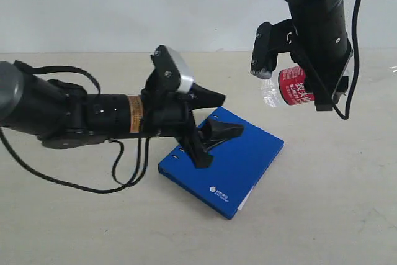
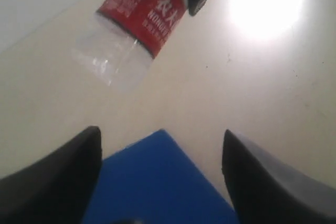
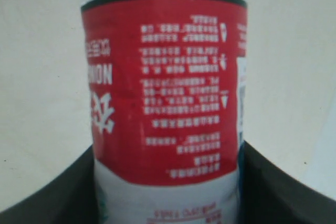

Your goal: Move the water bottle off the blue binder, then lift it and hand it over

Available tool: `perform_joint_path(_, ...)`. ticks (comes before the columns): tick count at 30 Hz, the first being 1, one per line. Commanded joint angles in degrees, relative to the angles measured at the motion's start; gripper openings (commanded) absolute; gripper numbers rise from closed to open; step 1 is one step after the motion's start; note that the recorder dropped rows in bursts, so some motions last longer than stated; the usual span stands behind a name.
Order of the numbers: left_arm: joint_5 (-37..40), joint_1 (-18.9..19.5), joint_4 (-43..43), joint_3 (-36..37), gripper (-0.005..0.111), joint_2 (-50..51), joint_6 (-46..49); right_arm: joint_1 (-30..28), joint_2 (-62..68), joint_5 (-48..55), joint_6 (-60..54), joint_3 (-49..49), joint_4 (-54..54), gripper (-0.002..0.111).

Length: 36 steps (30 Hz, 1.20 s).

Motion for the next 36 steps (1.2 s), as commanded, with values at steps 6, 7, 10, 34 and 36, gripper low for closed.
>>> perform_joint_path(6, 10.5, -6.7, -4.0, -10.4, 0.064, 6.0, 7.1, -0.2, -0.4, 0.3, -2.7, -0.4, 2.4, 0.0)
perform_joint_path(7, 9.6, -6.7, -6.1, -10.5, 0.066, 6.0, 10.1, -0.2, -0.4, 0.3, -2.7, -0.4, 2.6, 0.0)
perform_joint_path(10, 5.4, -6.7, -12.0, -10.5, 0.073, 6.1, 20.5, -0.2, -0.4, 0.3, -3.2, -0.4, 3.6, 0.0)
perform_joint_path(34, 3.2, -8.8, -15.2, -21.3, 0.075, 15.0, 31.0, -0.2, -0.5, 0.3, -5.1, -0.4, 9.0, 0.0)
perform_joint_path(36, 6.3, -9.5, -16.5, -22.3, 0.075, 15.7, 30.5, -0.2, -0.5, 0.3, -5.1, -0.4, 9.0, 0.0)
